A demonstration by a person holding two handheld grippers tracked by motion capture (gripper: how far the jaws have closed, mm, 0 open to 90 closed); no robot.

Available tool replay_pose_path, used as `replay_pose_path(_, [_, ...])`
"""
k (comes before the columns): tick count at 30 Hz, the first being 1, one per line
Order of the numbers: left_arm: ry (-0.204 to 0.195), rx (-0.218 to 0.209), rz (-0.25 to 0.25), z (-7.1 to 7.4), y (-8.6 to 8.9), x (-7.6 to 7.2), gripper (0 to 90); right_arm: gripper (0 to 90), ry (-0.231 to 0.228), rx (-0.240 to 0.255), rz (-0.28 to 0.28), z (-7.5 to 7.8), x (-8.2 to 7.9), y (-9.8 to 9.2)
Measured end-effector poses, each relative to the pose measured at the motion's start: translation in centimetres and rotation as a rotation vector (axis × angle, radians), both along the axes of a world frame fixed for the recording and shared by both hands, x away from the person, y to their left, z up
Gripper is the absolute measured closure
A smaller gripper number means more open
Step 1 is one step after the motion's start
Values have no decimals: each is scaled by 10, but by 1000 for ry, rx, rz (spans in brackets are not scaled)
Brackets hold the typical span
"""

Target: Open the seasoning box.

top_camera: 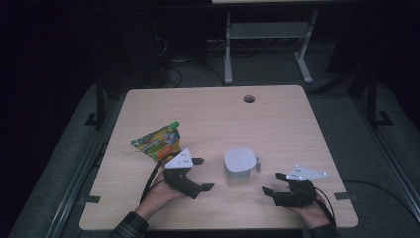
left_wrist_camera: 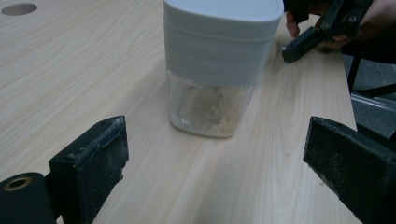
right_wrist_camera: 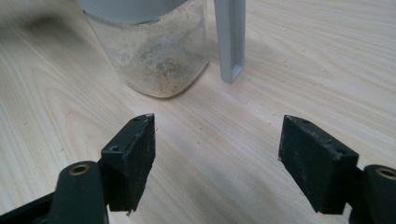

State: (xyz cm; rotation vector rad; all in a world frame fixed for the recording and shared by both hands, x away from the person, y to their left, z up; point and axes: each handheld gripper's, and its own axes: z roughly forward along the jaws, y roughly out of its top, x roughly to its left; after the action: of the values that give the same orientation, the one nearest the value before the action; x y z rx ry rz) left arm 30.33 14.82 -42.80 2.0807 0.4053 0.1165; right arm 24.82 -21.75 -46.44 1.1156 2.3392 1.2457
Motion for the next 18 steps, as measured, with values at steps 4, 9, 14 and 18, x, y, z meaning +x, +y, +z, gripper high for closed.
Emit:
replay_pose_path(4, [-2, -1, -14, 1, -8, 5, 61, 268, -4, 1, 7, 0, 0, 1])
replay_pose_path(9, [-5, -3, -23, 2, -14, 9, 61, 268, 1, 1, 1, 0, 1, 1])
replay_pose_path(14, [-8, -1, -45, 4, -25, 16, 62, 268, -6, -5, 4, 0, 1, 0])
replay_pose_path(18, [-12, -9, -69, 5, -33, 21, 62, 268, -8, 1, 1, 0, 2, -1])
